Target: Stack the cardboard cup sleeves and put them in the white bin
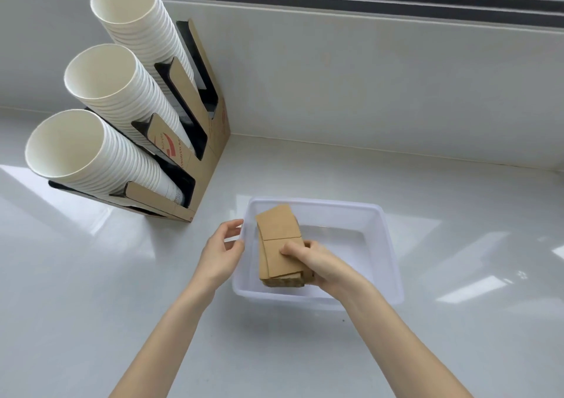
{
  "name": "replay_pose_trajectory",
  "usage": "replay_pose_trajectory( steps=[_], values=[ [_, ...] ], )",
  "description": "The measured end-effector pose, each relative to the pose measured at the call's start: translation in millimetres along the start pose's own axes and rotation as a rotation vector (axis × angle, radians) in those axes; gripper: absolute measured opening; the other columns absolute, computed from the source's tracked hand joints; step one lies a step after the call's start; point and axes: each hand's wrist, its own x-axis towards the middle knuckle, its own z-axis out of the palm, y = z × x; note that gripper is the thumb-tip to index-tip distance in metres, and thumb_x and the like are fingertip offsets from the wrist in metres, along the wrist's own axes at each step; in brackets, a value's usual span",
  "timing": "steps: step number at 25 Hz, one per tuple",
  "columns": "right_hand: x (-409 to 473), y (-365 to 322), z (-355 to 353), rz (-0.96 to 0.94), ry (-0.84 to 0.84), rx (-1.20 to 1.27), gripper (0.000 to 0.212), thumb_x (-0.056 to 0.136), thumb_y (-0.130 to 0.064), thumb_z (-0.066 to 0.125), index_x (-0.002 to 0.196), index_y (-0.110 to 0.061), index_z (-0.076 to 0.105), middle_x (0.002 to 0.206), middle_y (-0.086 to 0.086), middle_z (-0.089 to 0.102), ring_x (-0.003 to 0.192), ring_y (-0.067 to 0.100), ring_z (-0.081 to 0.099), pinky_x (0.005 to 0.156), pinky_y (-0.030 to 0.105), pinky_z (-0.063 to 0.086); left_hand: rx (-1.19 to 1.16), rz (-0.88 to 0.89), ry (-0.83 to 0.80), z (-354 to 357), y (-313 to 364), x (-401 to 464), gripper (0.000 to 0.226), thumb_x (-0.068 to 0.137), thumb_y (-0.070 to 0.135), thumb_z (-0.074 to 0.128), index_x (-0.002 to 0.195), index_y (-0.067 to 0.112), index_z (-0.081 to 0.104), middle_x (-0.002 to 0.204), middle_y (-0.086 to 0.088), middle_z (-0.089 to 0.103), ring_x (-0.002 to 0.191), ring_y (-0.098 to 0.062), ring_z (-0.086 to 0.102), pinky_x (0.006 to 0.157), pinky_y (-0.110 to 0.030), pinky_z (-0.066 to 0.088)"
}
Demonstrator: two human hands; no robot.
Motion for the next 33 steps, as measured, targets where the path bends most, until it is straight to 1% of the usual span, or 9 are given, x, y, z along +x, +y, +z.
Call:
replay_pose_trajectory(
  steps=[2, 6, 11, 16, 19, 21, 25, 30, 33],
  values=[
    [9.0, 4.3, 10.9, 0.045, 0.003, -0.045, 0.046, 0.076, -0.032, 0.060, 0.115, -0.008, 0.050, 0.102, 0.008, 0.067, 0.088, 0.021, 0.065, 0.076, 0.029, 0.053, 0.015, 0.010, -0.006, 0.6, 0.3, 1.4, 0.036, 0.090, 0.010, 0.042, 0.125, 0.018, 0.045, 0.112, 0.004, 0.049, 0.092, -0.012, 0.051, 0.065, -0.018, 0.040],
    [22.0, 7.7, 24.3, 0.090, -0.028, -0.146, 0.073, 0.060, -0.044, 0.063, 0.123, -0.012, 0.043, 0.118, 0.012, 0.061, 0.091, 0.022, 0.063, 0.058, 0.024, 0.050, 0.043, 0.031, 0.001, 1.8, -2.6, 3.0, 0.037, 0.090, 0.009, 0.040, 0.126, 0.016, 0.043, 0.115, 0.003, 0.048, 0.102, -0.017, 0.049, 0.082, -0.026, 0.038],
    [19.0, 7.6, 17.6, 0.094, 0.098, -0.361, 0.069, 0.075, -0.059, 0.055, 0.128, -0.016, 0.042, 0.129, 0.006, 0.034, 0.122, 0.025, 0.042, 0.101, 0.034, 0.041, 0.036, 0.035, -0.003, 2.1, -3.7, 3.3, 0.036, 0.090, 0.009, 0.040, 0.125, 0.017, 0.044, 0.115, 0.004, 0.048, 0.104, -0.018, 0.049, 0.081, -0.027, 0.038],
    [15.8, 8.8, 21.2, 0.074, 0.009, -0.216, 0.062, 0.075, -0.060, 0.051, 0.127, -0.026, 0.045, 0.137, 0.003, 0.044, 0.116, 0.025, 0.053, 0.099, 0.038, 0.045, 0.037, 0.028, -0.009, 1.5, -6.0, 3.1, 0.037, 0.090, 0.011, 0.041, 0.126, 0.019, 0.044, 0.117, 0.003, 0.049, 0.107, -0.020, 0.051, 0.081, -0.028, 0.040],
    [16.0, 9.0, 31.8, 0.080, -0.030, -0.195, 0.083, 0.057, -0.073, 0.047, 0.130, -0.033, 0.041, 0.139, 0.001, 0.040, 0.113, 0.027, 0.057, 0.098, 0.043, 0.049, 0.022, 0.035, -0.012, 1.6, -7.6, 2.9, 0.036, 0.090, 0.013, 0.041, 0.125, 0.021, 0.045, 0.117, 0.004, 0.050, 0.106, -0.020, 0.052, 0.078, -0.027, 0.041],
    [15.7, 8.5, 38.0, 0.101, -0.013, -0.271, 0.092, 0.060, -0.074, 0.042, 0.138, -0.027, 0.028, 0.142, 0.002, 0.031, 0.120, 0.028, 0.051, 0.102, 0.043, 0.045, 0.022, 0.033, -0.012, 0.7, -9.5, 2.0, 0.036, 0.090, 0.013, 0.041, 0.124, 0.022, 0.046, 0.116, 0.005, 0.050, 0.105, -0.020, 0.052, 0.078, -0.027, 0.041],
    [16.4, 13.8, 43.4, 0.089, 0.039, -0.473, 0.085, 0.080, -0.064, 0.036, 0.143, -0.014, 0.011, 0.140, 0.014, 0.022, 0.132, 0.032, 0.032, 0.109, 0.044, 0.035, 0.014, 0.038, -0.012, -0.3, -14.5, -1.0, 0.035, 0.090, 0.013, 0.040, 0.123, 0.024, 0.047, 0.117, 0.005, 0.052, 0.107, -0.020, 0.054, 0.082, -0.028, 0.043],
    [1.1, 4.6, 35.8, 0.078, 0.009, -0.436, 0.068, 0.086, -0.055, 0.039, 0.141, -0.019, 0.023, 0.143, 0.008, 0.032, 0.126, 0.026, 0.041, 0.100, 0.035, 0.042, 0.066, 0.050, -0.028, -1.8, -14.1, -1.4, 0.035, 0.092, 0.016, 0.039, 0.126, 0.023, 0.044, 0.123, 0.002, 0.050, 0.105, -0.018, 0.051, 0.079, -0.028, 0.043],
    [-16.6, -5.1, 27.9, 0.017, -0.005, -0.388, 0.056, 0.092, -0.042, 0.040, 0.140, -0.017, 0.024, 0.141, 0.003, 0.040, 0.123, 0.021, 0.044, 0.101, 0.032, 0.040, 0.140, 0.070, -0.038, -2.5, -9.6, 1.2, 0.036, 0.092, 0.014, 0.039, 0.128, 0.018, 0.041, 0.128, -0.003, 0.049, 0.101, -0.016, 0.048, 0.075, -0.023, 0.042]
  ],
)
